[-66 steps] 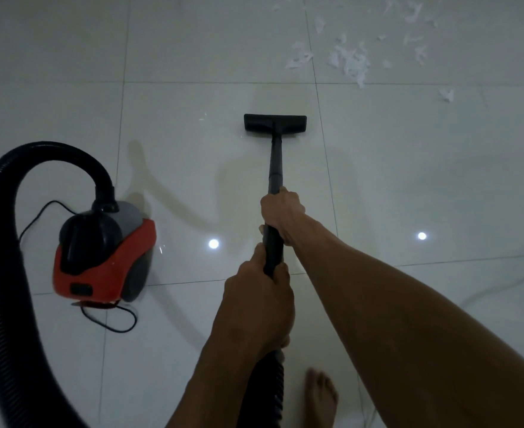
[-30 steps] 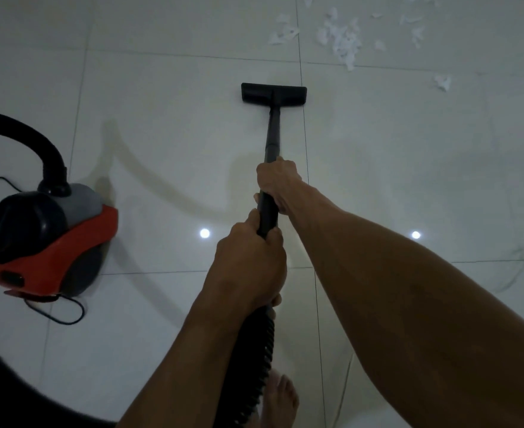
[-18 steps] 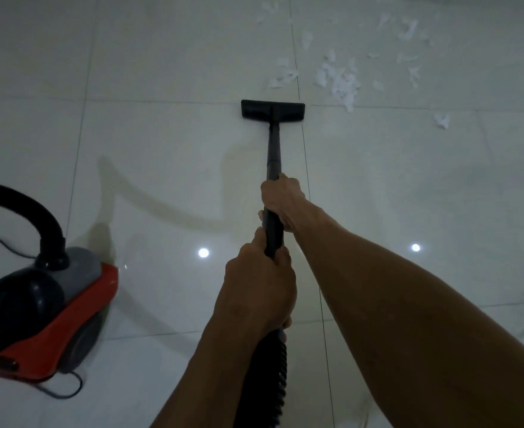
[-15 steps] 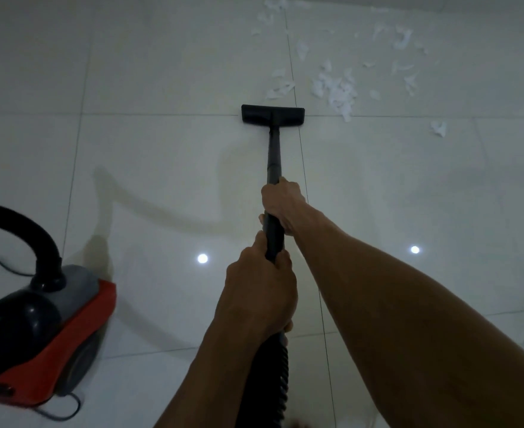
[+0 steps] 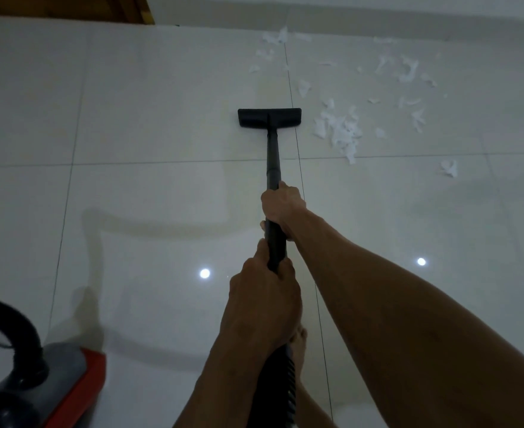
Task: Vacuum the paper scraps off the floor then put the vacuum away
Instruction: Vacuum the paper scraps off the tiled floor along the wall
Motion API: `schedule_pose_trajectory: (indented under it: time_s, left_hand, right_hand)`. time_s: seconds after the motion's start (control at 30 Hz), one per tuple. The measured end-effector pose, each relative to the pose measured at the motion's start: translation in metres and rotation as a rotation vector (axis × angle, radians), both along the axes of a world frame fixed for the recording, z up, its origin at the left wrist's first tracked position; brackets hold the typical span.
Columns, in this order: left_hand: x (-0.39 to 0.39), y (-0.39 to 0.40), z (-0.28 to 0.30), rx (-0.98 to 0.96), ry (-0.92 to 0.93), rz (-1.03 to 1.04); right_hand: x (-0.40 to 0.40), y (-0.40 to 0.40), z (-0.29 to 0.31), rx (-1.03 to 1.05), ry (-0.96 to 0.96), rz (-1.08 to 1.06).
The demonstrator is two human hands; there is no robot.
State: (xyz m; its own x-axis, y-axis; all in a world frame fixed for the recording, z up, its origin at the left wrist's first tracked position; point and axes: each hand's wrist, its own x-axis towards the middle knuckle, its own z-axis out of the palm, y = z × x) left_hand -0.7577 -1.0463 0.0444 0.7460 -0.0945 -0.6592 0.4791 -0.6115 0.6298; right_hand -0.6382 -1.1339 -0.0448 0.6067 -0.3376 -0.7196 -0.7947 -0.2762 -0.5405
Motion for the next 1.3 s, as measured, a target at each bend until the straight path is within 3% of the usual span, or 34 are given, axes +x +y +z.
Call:
schedule_pose_trajectory:
  time_s: [0.1,0.3,0.53,0.67,0.8,1.1,1.3]
  left_hand:
    - [0.043,-0.013,-0.001,0.007,-0.006,-0.001]
    - [0.124,-0.038,0.003,-0.022,0.07,0.057]
    - [0.201,-0.053,0.0,0.009,0.035,0.018]
    - [0.235,-0.052,-0.004,0.019,0.019,0.003]
    - [0.265,-0.044,-0.002,-0.125,0.125,0.084]
    - [0.333,-0.04,-0.01,0.025,0.054,0.033]
    - [0.371,-0.044,-0.016,-0.024,0.031,0.047]
  right_hand:
    - [0.044,-0.013,-0.005,0.003,0.049,-0.056]
    - [0.125,-0.037,-0.002,-0.06,0.028,0.018]
    - [0.195,-0.051,-0.004,-0.119,0.018,0.072]
    - [0.225,-0.052,-0.009,-0.129,0.007,0.079]
    - [0.25,-0.047,-0.013,-0.102,-0.011,0.058]
    - [0.317,-0.04,-0.011,-0.046,0.0,0.018]
    - [0.361,-0.041,-0.012,-0.073,-0.005,-0.027]
